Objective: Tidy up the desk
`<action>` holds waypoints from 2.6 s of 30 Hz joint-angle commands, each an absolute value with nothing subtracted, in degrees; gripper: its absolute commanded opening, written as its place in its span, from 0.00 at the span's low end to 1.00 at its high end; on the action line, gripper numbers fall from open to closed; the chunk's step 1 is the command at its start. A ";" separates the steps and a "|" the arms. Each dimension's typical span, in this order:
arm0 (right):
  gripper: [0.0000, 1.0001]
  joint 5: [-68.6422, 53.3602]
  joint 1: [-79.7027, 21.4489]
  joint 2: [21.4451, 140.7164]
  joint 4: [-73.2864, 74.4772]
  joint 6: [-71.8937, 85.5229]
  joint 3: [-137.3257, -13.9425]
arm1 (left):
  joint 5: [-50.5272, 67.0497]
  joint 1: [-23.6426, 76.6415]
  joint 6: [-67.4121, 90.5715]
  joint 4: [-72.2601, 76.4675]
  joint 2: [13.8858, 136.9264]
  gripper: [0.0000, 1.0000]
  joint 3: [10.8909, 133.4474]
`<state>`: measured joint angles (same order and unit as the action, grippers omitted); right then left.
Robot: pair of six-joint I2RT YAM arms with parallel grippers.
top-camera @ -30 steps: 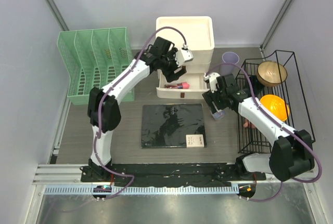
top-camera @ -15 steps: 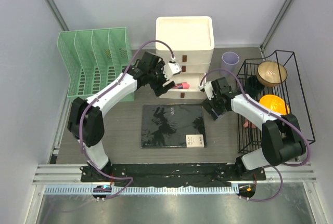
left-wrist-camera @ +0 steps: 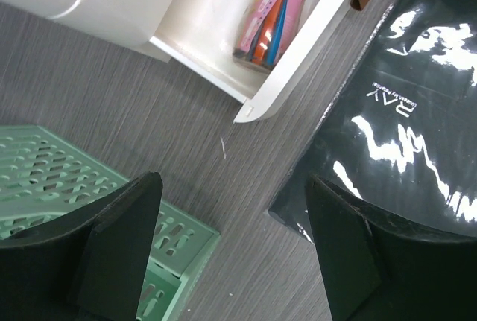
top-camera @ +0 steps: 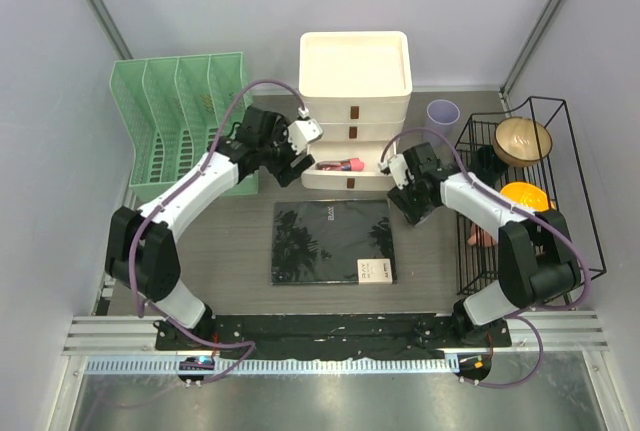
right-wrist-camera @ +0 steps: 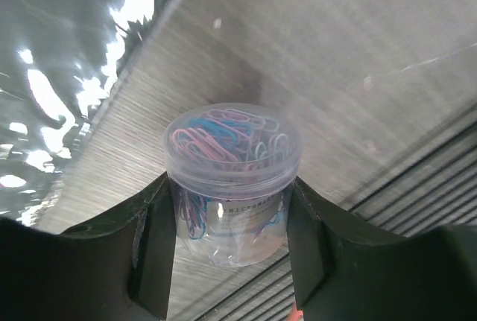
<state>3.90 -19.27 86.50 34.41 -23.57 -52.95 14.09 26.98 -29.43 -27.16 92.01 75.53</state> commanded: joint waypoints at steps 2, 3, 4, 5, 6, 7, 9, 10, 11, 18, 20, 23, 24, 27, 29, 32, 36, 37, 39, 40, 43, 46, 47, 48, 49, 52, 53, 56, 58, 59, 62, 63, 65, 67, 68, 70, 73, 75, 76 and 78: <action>0.36 -1.39 -19.07 82.79 37.88 -21.62 -63.88 | 15.38 25.14 -28.13 -23.29 88.86 0.82 73.04; 0.36 -1.84 -19.07 82.88 38.14 -21.19 -65.11 | 15.64 24.70 -27.95 -23.20 88.77 0.82 72.78; 0.36 -2.02 -19.07 83.23 38.49 -20.92 -67.82 | 15.91 24.44 -27.86 -23.29 88.42 0.82 72.51; 0.36 -2.02 -19.07 83.58 38.50 -20.83 -69.16 | 16.00 24.35 -27.77 -23.20 88.33 0.82 71.90; 0.35 -2.11 -19.07 83.93 38.58 -20.48 -70.47 | 15.91 24.08 -27.69 -22.94 88.07 0.82 71.81; 0.35 -2.28 -19.07 84.20 38.50 -20.22 -73.10 | 16.08 24.08 -27.60 -22.94 87.72 0.82 71.55; 0.35 -3.16 -19.07 85.86 38.32 -19.78 -75.66 | 16.17 23.73 -27.51 -22.42 87.28 0.82 70.75; 0.36 -3.43 -19.07 86.83 38.32 -19.34 -78.11 | 16.17 23.64 -27.34 -22.24 87.10 0.82 70.49; 0.35 -3.95 -19.07 88.58 38.15 -19.07 -79.35 | 16.08 23.38 -27.33 -22.15 86.84 0.82 70.14; 0.34 -6.41 -19.16 98.42 36.48 -17.75 -87.88 | 16.26 22.85 -27.16 -22.15 86.13 0.82 68.82; 0.34 -6.77 -19.25 100.54 36.12 -17.58 -89.90 | 16.26 22.50 -27.16 -22.23 85.78 0.82 68.47; 0.33 -6.68 -19.34 103.79 34.98 -17.49 -91.67 | 16.08 21.89 -27.33 -22.15 85.08 0.82 67.85; 0.34 -6.68 -19.34 105.36 34.63 -17.40 -92.37 | 16.17 21.71 -27.33 -22.15 84.82 0.82 67.59; 0.34 -7.38 -19.34 107.31 33.93 -16.79 -92.90 | 16.00 21.27 -27.60 -22.24 84.38 0.82 66.89; 0.37 -7.82 -19.60 108.72 33.75 -16.70 -93.08 | 16.08 20.92 -27.60 -22.32 84.29 0.82 66.54; 0.41 -7.91 -19.95 109.86 33.49 -16.52 -93.60 | 16.08 20.66 -27.69 -22.06 84.55 0.82 66.53; 0.51 -7.82 -19.86 110.04 33.22 -15.82 -93.43 | 16.78 20.65 -27.51 -22.15 85.08 0.82 66.71; 0.52 -7.82 -19.95 109.95 33.31 -15.65 -93.08 | 16.79 20.57 -27.42 -22.24 85.17 0.82 66.80; 0.56 -7.04 -20.13 109.25 32.87 -15.29 -92.47 | 16.96 20.57 -27.25 -22.24 85.34 0.82 66.88; 0.56 -6.60 -20.13 109.07 32.61 -14.68 -91.50 | 17.14 20.57 -27.25 -22.24 85.34 0.82 66.88; 0.58 -3.96 -20.21 108.20 31.91 -13.10 -90.18 | 17.67 20.57 -27.07 -22.24 85.34 0.82 66.80; 0.59 -1.24 -20.48 107.49 31.29 -9.85 -88.95 | 17.93 20.65 -26.81 -22.41 85.17 0.82 66.62; 0.59 -0.62 -20.48 107.32 31.29 -8.36 -88.68 | 17.93 20.57 -26.81 -22.33 85.08 0.82 66.53; 0.59 -0.18 -20.57 107.14 30.85 -7.57 -88.16 | 18.02 20.65 -26.72 -22.32 84.73 0.82 66.45; 0.59 2.00 -20.57 106.70 30.85 -7.12 -87.89 | 18.10 20.65 -26.81 -22.32 84.55 0.82 66.18; 0.61 4.21 -21.00 106.09 30.50 -5.45 -87.19 | 18.11 20.65 -26.89 -22.15 83.94 0.82 65.83; 0.61 4.83 -21.01 106.00 30.41 -5.01 -87.10 | 18.19 20.65 -26.89 -22.24 83.76 0.82 65.57; 0.63 6.50 -21.18 105.82 30.50 -3.52 -86.93 | 18.11 20.57 -27.16 -22.15 83.32 0.82 64.95; 0.65 6.77 -21.18 105.73 30.59 -2.99 -86.75 | 18.11 20.65 -27.42 -22.15 82.88 0.81 64.69; 0.71 7.12 -21.44 105.73 30.59 -2.90 -86.66 | 18.02 20.65 -27.51 -22.06 82.79 0.81 64.34; 0.80 6.86 -21.44 105.65 30.59 -2.90 -86.40 | 17.93 20.65 -27.60 -21.80 82.09 0.82 63.81; 0.80 6.94 -21.45 105.56 30.59 -2.90 -86.40 | 17.76 20.57 -27.60 -21.71 81.92 0.82 63.46; 0.81 6.86 -21.45 105.38 30.59 -2.73 -86.40 | 17.58 20.65 -27.77 -21.71 81.65 0.82 63.19; 0.81 6.59 -21.53 104.86 30.59 -2.81 -86.48 | 17.23 20.65 -27.69 -21.71 81.39 0.82 62.84; 0.81 6.42 -21.53 104.59 30.59 -2.90 -86.48 | 17.31 20.57 -27.86 -21.62 81.30 0.82 62.75; 0.81 5.28 -21.53 103.54 30.67 -3.34 -86.31 | 16.97 20.57 -27.86 -21.62 80.86 0.82 62.49; 0.81 3.09 -21.71 101.08 30.85 -3.95 -85.43 | 17.05 20.57 -27.69 -21.36 80.07 0.82 62.23; 0.81 2.11 -21.88 99.59 30.76 -4.39 -84.12 | 17.05 20.65 -27.51 -21.18 79.72 0.82 62.14; 0.81 1.24 -21.88 97.84 30.76 -4.48 -83.59 | 16.88 20.57 -27.51 -21.09 79.63 0.82 62.23; 0.81 0.70 -21.97 95.81 29.89 -4.48 -81.04 | 16.79 20.57 -27.16 -20.92 79.37 0.82 62.14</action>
<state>3.25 -21.54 103.07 31.51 -4.23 -83.44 16.60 20.86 -27.42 -23.77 82.04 62.30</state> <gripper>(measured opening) 0.811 0.817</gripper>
